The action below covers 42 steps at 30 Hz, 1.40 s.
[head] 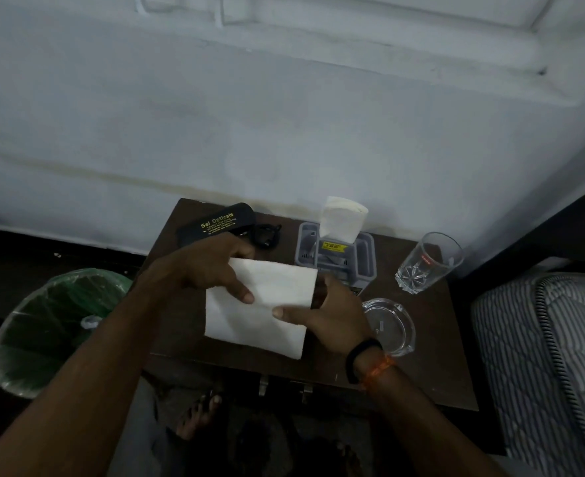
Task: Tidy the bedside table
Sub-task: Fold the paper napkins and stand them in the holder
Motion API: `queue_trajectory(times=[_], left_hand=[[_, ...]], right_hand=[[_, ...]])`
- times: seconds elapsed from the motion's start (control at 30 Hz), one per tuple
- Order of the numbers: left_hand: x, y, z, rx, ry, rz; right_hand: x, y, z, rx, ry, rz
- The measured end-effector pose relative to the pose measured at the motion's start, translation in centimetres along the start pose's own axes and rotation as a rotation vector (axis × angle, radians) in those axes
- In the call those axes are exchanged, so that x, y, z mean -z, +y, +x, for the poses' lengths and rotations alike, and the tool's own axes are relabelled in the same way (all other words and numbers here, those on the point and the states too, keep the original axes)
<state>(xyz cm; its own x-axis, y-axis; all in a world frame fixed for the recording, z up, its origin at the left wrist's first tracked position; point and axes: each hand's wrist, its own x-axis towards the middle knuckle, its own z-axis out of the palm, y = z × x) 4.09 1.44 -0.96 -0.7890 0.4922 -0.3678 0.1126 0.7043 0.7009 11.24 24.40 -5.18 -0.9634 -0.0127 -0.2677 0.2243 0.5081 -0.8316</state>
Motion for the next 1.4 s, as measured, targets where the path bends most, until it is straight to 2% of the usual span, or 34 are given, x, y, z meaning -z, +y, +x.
queue_trajectory(times=[0.1,0.27,0.4,0.47,0.53,0.7,0.87,1.03,1.17,1.4], left_hand=[[0.3,1.5,-1.0,0.001,0.054,-0.114],[0.2,2.6,-1.4,-0.004,0.219,-0.353],[-1.0,2.2,-0.4,0.027,0.401,-0.840],[-2.0,2.3,0.0,0.043,0.341,-1.028],[-2.9,2.6,0.0,0.077,0.254,-1.093],[-3.9,3.7,0.6,0.094,0.282,-1.067],[-3.9,4.9,1.0,-0.008,0.298,-1.060],[-4.1,4.6,0.9,-0.065,0.335,-0.952],[-5.0,3.3,0.8,0.003,0.374,-0.765],[-7.4,2.7,0.4,-0.023,0.483,-0.767]], right_hand=[[1.1,-1.0,-0.3,0.051,-0.122,0.255],[1.9,-1.8,-0.1,-0.010,-0.220,0.503],[2.1,-1.5,0.8,-0.079,-0.220,0.677],[2.3,-1.4,1.3,-0.088,-0.228,0.740],[2.4,-1.5,1.5,-0.094,-0.238,0.796],[2.8,-1.4,1.9,-0.103,-0.245,0.862],[3.5,-1.0,2.4,-0.038,-0.216,0.874],[4.1,-1.0,2.4,0.050,-0.150,0.775],[3.3,-0.6,2.3,0.075,-0.082,0.621],[1.8,0.5,1.8,0.134,0.085,0.488]])
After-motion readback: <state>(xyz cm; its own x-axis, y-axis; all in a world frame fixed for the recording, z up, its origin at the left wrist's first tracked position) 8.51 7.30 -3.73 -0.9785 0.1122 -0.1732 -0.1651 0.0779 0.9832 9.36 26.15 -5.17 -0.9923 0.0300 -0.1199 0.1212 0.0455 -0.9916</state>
